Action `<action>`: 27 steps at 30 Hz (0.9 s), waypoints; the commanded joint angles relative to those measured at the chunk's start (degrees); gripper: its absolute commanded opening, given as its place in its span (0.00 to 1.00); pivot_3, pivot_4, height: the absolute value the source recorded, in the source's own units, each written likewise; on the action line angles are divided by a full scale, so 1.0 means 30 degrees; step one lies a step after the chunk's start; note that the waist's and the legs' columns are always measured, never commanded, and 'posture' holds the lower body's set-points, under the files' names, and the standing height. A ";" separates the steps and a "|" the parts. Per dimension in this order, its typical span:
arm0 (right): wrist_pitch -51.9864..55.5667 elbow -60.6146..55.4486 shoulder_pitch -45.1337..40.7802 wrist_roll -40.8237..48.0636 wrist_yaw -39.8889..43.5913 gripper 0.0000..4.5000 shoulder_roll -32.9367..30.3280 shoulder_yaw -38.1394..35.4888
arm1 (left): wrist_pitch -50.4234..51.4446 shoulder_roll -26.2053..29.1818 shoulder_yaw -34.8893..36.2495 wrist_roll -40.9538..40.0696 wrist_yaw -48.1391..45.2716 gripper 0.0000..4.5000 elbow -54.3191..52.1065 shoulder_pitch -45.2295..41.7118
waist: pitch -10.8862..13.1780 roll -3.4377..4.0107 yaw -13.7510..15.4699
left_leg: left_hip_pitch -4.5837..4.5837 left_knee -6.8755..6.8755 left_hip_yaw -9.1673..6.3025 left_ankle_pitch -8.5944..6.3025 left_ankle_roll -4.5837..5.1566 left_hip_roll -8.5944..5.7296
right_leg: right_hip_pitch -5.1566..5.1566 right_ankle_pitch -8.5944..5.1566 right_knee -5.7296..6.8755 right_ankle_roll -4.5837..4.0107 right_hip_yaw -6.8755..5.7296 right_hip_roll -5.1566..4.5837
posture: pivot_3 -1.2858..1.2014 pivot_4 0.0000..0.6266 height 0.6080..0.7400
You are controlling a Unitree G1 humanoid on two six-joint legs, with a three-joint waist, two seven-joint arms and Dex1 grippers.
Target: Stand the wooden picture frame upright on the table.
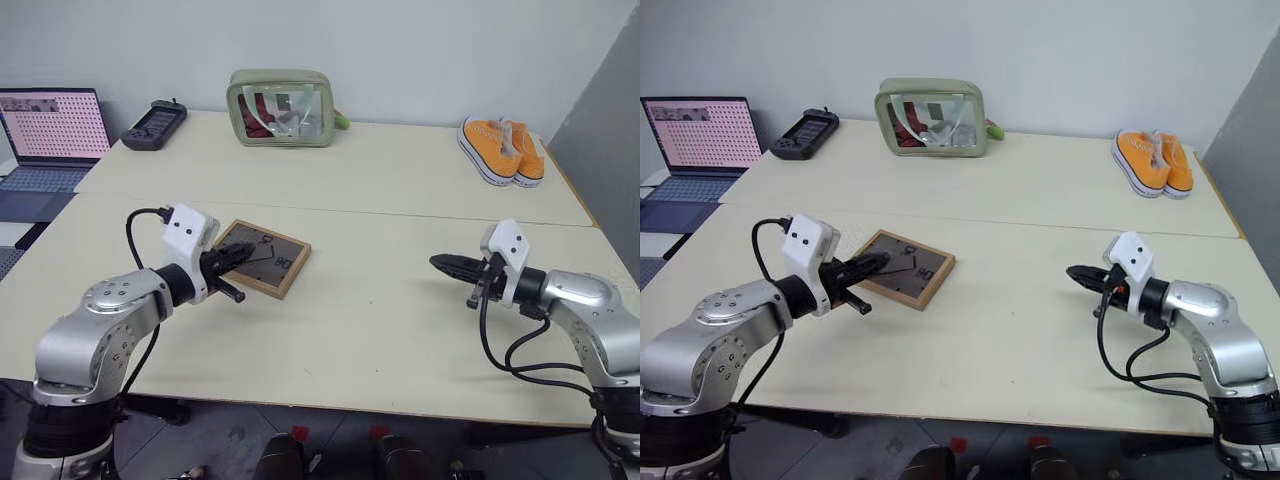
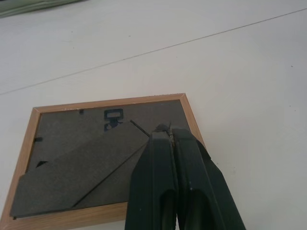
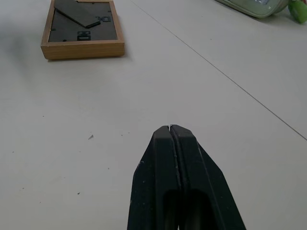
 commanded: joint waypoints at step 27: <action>-0.0051 -0.0533 -0.0440 -0.0129 -0.1266 0.00 0.0826 -0.0030 | -0.0691 0.0160 0.1244 0.1272 0.1453 0.00 0.0817 -0.0785 | 0.0000 0.0001 -0.0002 | 0.0005 0.0003 -0.0005 0.0000 -0.0001 0.0000 | 0.0004 0.0001 0.0007 -0.0001 -0.0006 0.0002 | 0.52 0.24 1.00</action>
